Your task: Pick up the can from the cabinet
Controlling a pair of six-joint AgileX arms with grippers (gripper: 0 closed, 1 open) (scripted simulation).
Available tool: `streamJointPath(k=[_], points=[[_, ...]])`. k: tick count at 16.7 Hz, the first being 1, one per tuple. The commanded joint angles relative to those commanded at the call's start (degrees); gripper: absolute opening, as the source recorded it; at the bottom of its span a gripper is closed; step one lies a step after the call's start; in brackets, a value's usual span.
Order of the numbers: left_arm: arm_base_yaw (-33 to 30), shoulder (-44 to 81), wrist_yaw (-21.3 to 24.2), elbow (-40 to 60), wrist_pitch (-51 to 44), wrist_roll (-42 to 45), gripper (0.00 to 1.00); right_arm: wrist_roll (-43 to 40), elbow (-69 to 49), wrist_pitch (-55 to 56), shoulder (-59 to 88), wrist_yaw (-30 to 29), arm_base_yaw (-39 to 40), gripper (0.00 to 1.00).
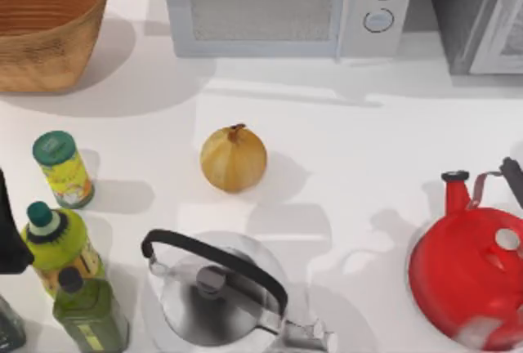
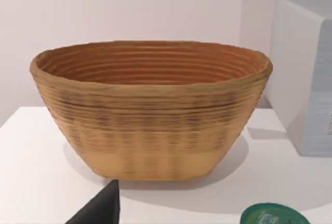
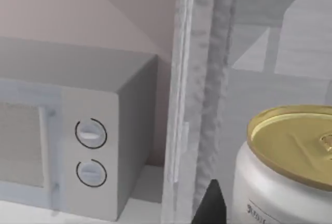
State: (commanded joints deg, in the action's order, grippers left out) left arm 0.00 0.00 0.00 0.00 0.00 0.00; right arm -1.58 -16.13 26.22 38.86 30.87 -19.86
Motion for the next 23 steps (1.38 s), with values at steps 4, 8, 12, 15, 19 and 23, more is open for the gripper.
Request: streamJointPath(k=[4, 8, 12, 15, 19, 23], points=[[0.00, 0.00, 0.00, 0.00, 0.00, 0.00, 1.00, -1.01, -9.16, 14.72, 23.22, 17.22, -9.95, 0.00], [0.00, 0.00, 0.00, 0.00, 0.00, 0.00, 1.00, -2.10, -17.82, 28.94, 47.81, 34.20, -19.18, 0.00], [0.00, 0.00, 0.00, 0.00, 0.00, 0.00, 1.00, -3.18, -24.64, 40.94, 70.29, 49.05, -26.60, 0.00], [0.00, 0.00, 0.00, 0.00, 0.00, 0.00, 1.00, -3.88, -28.07, 47.58, 83.03, 57.62, -30.55, 0.00], [0.00, 0.00, 0.00, 0.00, 0.00, 0.00, 1.00, -4.44, -30.19, 52.47, 91.99, 64.34, -33.30, 0.00], [0.00, 0.00, 0.00, 0.00, 0.00, 0.00, 1.00, -4.49, -30.31, 52.87, 92.72, 64.95, -33.50, 0.00]])
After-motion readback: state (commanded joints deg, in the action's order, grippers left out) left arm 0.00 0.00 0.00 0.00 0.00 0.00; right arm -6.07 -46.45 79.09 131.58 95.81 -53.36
